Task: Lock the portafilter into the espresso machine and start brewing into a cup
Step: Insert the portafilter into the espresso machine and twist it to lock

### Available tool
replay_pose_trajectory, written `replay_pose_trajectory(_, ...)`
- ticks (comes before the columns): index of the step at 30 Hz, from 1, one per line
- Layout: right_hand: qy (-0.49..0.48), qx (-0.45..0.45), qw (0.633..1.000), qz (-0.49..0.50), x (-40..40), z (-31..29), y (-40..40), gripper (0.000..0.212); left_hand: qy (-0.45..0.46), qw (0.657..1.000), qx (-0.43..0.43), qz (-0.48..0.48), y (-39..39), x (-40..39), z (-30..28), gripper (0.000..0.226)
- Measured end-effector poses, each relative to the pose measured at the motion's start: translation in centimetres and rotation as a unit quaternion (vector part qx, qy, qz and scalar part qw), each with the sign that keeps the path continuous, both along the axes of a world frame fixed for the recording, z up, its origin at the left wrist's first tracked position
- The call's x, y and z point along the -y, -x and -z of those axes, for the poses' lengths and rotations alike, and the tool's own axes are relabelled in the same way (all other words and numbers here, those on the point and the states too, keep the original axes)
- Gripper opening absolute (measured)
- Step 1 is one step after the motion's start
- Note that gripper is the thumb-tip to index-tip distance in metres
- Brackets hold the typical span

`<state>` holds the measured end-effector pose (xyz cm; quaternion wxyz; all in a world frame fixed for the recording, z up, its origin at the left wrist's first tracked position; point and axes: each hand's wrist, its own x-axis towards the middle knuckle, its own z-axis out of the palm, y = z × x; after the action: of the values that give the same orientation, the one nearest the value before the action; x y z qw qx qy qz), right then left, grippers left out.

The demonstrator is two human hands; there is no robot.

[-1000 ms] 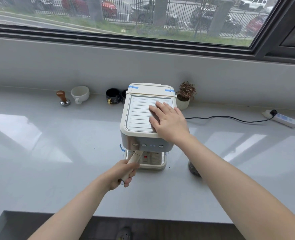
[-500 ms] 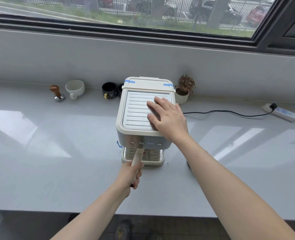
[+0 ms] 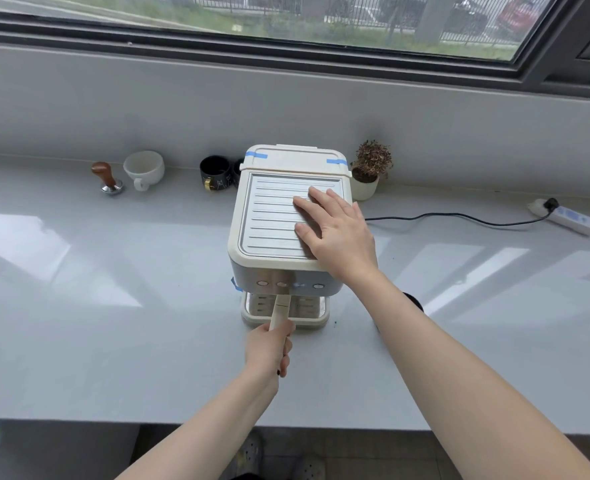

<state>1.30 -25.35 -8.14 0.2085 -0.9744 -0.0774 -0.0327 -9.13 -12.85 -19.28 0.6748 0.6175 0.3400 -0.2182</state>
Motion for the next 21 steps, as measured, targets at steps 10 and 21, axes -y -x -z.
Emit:
replay_pose_trajectory(10, -0.021, -0.003, 1.0, 0.012, -0.1, 0.0, 0.4, 0.046, -0.049, 0.998, -0.002, -0.031, 0.1, 1.3, 0.0, 0.02)
replay_pose_trajectory(21, -0.028, -0.001, 0.999, 0.02, -0.1, 0.0, 0.3, 0.045, -0.194, 0.98, -0.005, 0.038, -0.1, 2.1, -0.1, 0.018)
